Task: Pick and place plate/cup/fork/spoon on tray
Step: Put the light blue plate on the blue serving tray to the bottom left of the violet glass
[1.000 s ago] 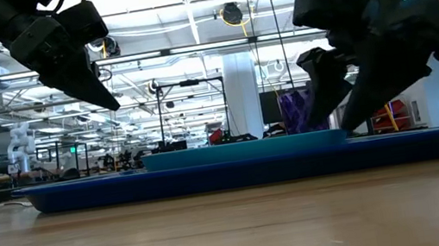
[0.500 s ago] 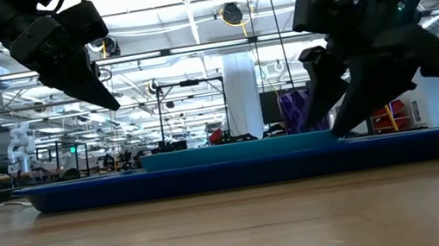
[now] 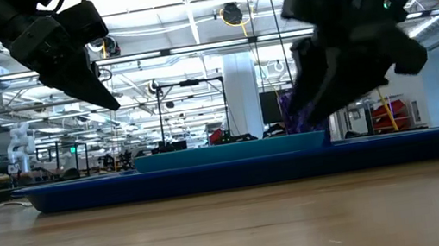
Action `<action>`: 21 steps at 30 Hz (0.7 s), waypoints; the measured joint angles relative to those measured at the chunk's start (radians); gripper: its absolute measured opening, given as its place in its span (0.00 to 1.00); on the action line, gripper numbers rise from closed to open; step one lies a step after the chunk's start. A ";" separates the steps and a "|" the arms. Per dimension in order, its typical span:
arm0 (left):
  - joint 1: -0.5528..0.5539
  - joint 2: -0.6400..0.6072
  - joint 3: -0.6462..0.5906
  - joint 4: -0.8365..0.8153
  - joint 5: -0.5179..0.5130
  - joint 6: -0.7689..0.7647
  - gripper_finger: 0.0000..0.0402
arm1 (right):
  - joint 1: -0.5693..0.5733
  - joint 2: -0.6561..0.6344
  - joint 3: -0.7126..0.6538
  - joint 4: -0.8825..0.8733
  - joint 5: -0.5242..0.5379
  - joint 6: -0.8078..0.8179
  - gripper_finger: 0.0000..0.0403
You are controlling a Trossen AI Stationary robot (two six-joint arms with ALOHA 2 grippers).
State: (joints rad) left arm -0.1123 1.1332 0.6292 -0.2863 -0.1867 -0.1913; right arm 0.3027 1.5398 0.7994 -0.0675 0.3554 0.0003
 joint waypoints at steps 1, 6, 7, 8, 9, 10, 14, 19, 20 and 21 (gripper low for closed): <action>0.000 0.000 0.000 0.000 0.000 0.000 0.17 | 0.003 0.000 0.000 0.040 -0.021 -0.020 0.67; 0.000 0.000 0.000 0.001 0.000 0.002 0.17 | 0.001 0.000 0.000 0.224 -0.032 -0.116 0.67; 0.000 0.000 0.000 0.002 0.000 0.003 0.17 | -0.007 0.000 0.000 0.248 -0.015 -0.137 0.67; 0.000 0.000 0.000 0.004 -0.003 0.003 0.17 | -0.019 0.000 0.000 0.263 -0.015 -0.161 0.67; 0.000 0.000 0.000 0.004 -0.008 0.005 0.17 | -0.031 0.000 0.000 0.268 -0.022 -0.192 0.67; 0.000 0.000 0.000 0.004 -0.014 0.005 0.17 | -0.043 0.000 0.000 0.267 -0.034 -0.222 0.66; 0.000 0.000 0.000 0.004 -0.024 0.005 0.17 | -0.088 0.000 0.000 0.244 -0.072 -0.285 0.64; 0.000 0.000 0.000 0.004 -0.024 0.005 0.17 | -0.116 0.000 0.000 0.141 -0.111 -0.301 0.62; 0.000 0.000 0.000 0.003 -0.024 0.005 0.17 | -0.117 0.000 0.000 0.116 -0.115 -0.300 0.62; 0.000 0.000 0.000 0.003 -0.024 0.005 0.17 | -0.119 0.000 0.000 0.094 -0.116 -0.299 0.62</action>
State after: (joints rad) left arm -0.1123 1.1332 0.6292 -0.2832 -0.2104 -0.1864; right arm 0.1837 1.5398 0.7998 0.0263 0.2395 -0.2984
